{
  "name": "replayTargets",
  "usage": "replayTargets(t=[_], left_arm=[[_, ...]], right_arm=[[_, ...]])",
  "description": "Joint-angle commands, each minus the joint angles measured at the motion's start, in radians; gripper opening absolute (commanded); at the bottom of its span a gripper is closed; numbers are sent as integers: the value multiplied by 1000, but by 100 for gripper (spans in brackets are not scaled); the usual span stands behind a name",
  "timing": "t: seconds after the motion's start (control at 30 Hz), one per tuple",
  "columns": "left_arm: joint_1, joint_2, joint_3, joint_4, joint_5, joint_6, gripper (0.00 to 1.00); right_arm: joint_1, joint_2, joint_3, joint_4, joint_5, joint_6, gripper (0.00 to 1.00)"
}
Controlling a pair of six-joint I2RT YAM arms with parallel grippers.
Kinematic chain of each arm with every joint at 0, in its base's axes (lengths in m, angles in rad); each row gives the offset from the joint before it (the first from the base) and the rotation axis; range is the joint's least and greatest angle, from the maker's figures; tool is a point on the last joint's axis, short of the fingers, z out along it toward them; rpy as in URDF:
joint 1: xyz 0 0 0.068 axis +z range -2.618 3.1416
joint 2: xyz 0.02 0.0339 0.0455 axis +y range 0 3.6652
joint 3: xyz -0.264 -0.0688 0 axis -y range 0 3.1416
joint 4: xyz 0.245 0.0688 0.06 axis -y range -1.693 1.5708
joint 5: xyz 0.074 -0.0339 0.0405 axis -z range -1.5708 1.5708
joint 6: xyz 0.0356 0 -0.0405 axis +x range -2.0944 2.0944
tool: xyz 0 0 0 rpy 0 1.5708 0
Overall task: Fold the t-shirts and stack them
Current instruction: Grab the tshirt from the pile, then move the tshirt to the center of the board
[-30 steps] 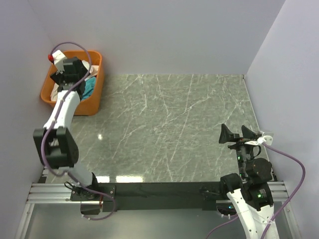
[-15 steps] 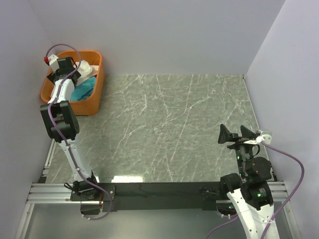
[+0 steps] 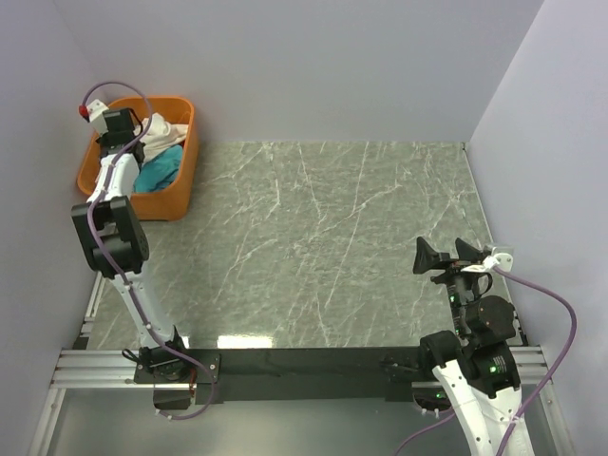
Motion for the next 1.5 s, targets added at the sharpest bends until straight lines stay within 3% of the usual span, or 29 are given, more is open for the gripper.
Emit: replayTargets(t=[0.0, 0.2, 0.4, 0.53, 0.7, 0.77, 0.93, 1.0, 1.03, 1.07, 1.1, 1.17, 1.3, 1.47], left_arm=[[-21, -182, 0, 67, 16, 18, 1], [-208, -306, 65, 3, -42, 115, 1], [-483, -369, 141, -81, -37, 123, 1], [-745, -388, 200, -110, -35, 191, 1], [-923, -395, 295, -224, -9, 191, 1], [-968, -444, 270, -227, 40, 168, 1], [-988, -613, -21, -129, 155, 93, 5], [-988, -656, -199, -117, 119, 55, 18], [-989, -700, -264, -104, 100, 41, 28], [-988, -722, -329, -100, 65, 25, 50], [-988, -742, -449, -95, -19, -16, 60], [-967, -789, -548, -110, -53, -57, 77], [-951, -854, -719, -169, -23, -151, 84], [-951, -972, -869, -178, 108, -246, 86]], right_arm=[[6, 5, 8, 14, -19, -14, 99], [4, -16, 14, 10, 44, 0, 99], [6, -16, 48, -7, 73, 33, 99], [4, -13, 82, -18, 120, 66, 99], [4, 23, 178, -93, 163, 83, 99], [6, 36, 216, -117, 124, 75, 99], [6, 80, 266, -137, 24, 75, 100], [6, 111, 280, -141, -39, 78, 100], [6, 125, 284, -147, -65, 80, 100], [4, 140, 289, -151, -112, 83, 100], [6, 178, 293, -159, -138, 93, 100], [6, 223, 310, -186, -188, 104, 100], [4, 386, 332, -214, -335, 168, 100], [4, 578, 324, -279, -331, 234, 100]])
